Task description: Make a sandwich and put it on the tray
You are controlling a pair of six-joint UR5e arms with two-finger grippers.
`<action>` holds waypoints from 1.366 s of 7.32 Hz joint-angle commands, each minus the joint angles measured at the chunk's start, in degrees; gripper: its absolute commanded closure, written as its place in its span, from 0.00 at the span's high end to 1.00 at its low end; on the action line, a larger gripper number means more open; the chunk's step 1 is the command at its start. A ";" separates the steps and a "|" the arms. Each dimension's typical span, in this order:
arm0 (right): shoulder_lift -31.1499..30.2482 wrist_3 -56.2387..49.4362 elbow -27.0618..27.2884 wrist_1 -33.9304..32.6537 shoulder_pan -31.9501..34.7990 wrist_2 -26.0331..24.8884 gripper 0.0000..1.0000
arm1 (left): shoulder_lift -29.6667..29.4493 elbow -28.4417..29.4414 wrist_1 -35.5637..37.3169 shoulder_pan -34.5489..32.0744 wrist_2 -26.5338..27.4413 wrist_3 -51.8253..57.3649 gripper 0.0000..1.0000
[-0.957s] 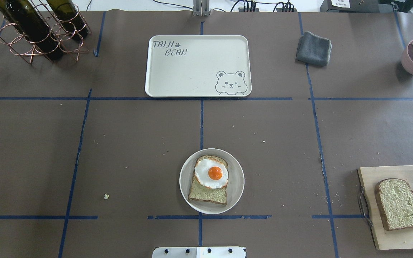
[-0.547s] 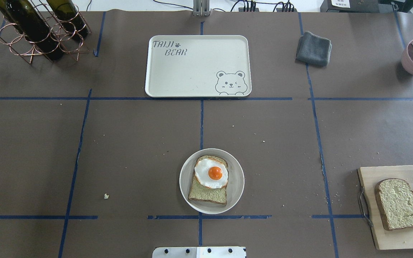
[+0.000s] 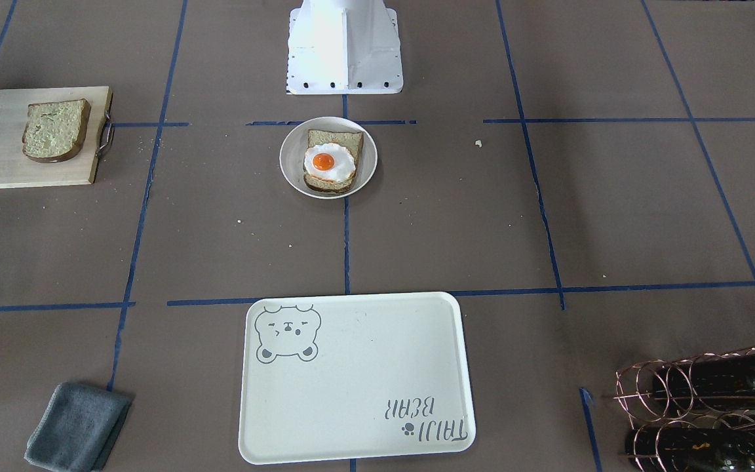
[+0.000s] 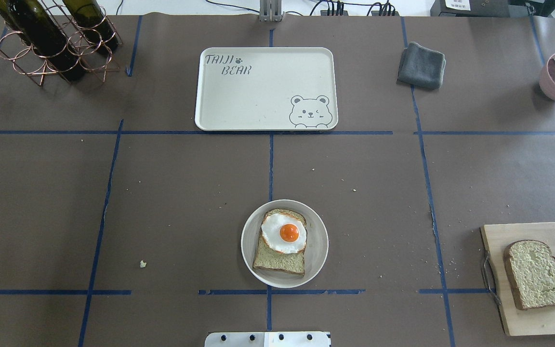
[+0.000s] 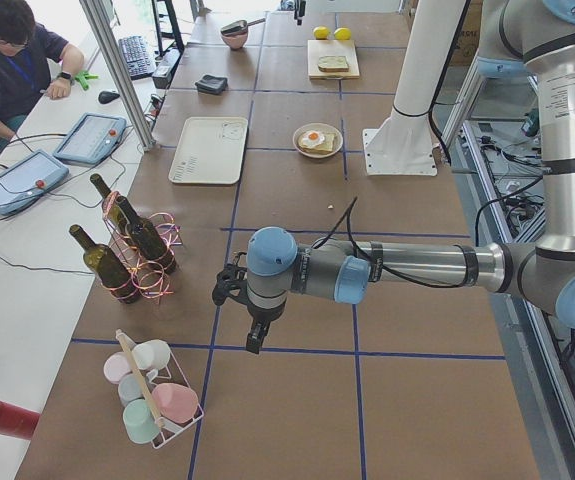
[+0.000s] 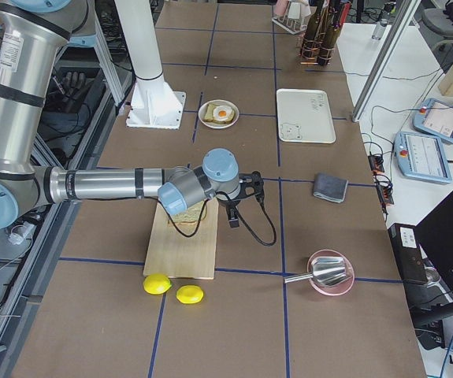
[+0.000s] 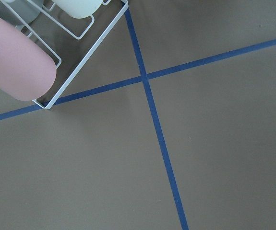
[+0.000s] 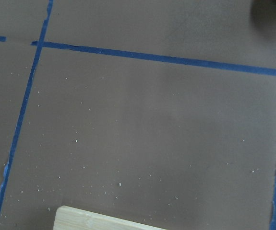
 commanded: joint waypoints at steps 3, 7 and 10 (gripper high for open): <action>-8.11 21.61 -3.71 20.07 -15.60 -9.64 0.68 | -0.22 -0.01 -0.70 0.00 0.00 0.00 1.00; -7.93 28.92 -7.49 29.75 -25.71 -15.45 0.68 | -0.39 -0.01 -0.97 0.00 0.00 0.00 1.00; -7.93 28.92 -8.81 29.84 -28.18 -17.82 0.65 | -0.48 -0.01 -0.97 0.00 0.00 0.00 1.00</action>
